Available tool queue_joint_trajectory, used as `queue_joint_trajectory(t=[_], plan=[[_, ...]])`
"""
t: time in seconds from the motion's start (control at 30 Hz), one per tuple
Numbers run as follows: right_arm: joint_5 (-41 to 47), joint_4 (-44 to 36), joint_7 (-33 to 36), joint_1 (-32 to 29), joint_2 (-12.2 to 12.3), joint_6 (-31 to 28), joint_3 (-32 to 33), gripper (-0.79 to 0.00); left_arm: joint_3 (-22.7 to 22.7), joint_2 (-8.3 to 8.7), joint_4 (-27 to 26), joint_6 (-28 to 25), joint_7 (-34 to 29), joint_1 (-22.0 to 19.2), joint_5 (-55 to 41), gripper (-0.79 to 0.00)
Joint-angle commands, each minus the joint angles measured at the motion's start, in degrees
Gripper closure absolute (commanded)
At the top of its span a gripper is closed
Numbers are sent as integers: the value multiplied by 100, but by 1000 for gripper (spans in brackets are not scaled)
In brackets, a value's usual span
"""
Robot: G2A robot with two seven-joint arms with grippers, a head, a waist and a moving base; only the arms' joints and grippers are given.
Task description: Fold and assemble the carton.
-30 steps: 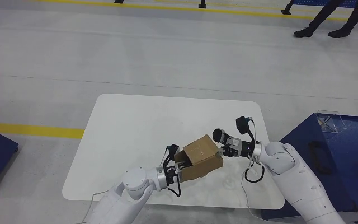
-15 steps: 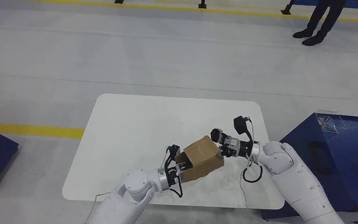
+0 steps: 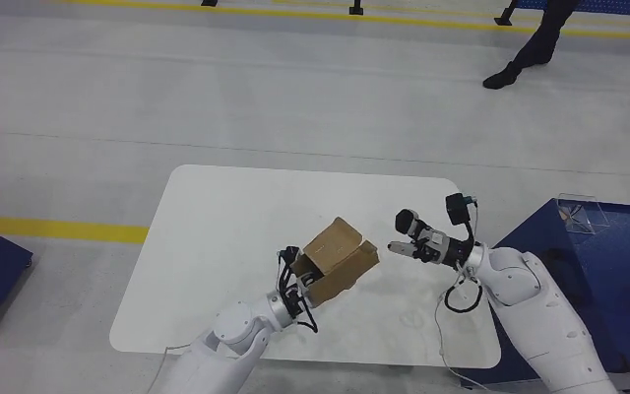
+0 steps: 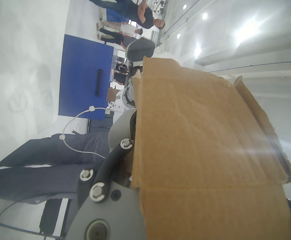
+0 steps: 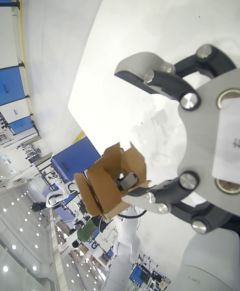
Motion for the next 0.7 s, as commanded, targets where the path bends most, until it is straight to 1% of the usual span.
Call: queue_joint_trajectory(t=[0.0,0.13,0.2,0.3,0.4,0.67], plan=[[-163,-96,106,-60,21,-32,25,-785,-40,2,-37,-141,84,48,76,0],[-693,-353,-191,-237,-17,135,-72,-785,-16,4,-106,-376,338,127,577,0],[-961,-417,-372,-241,-48,252,-140,-785,9,0,-130,-398,369,161,682,0],[-1532,-506,-776,-222,-111,539,-251,-785,29,2,-143,-389,252,175,775,0],[-1864,-550,-1078,-199,-177,713,-420,-785,58,2,-157,-354,158,193,855,0],[-2269,-629,-1320,-147,-285,839,-742,-785,-44,6,-153,-247,23,204,750,0]])
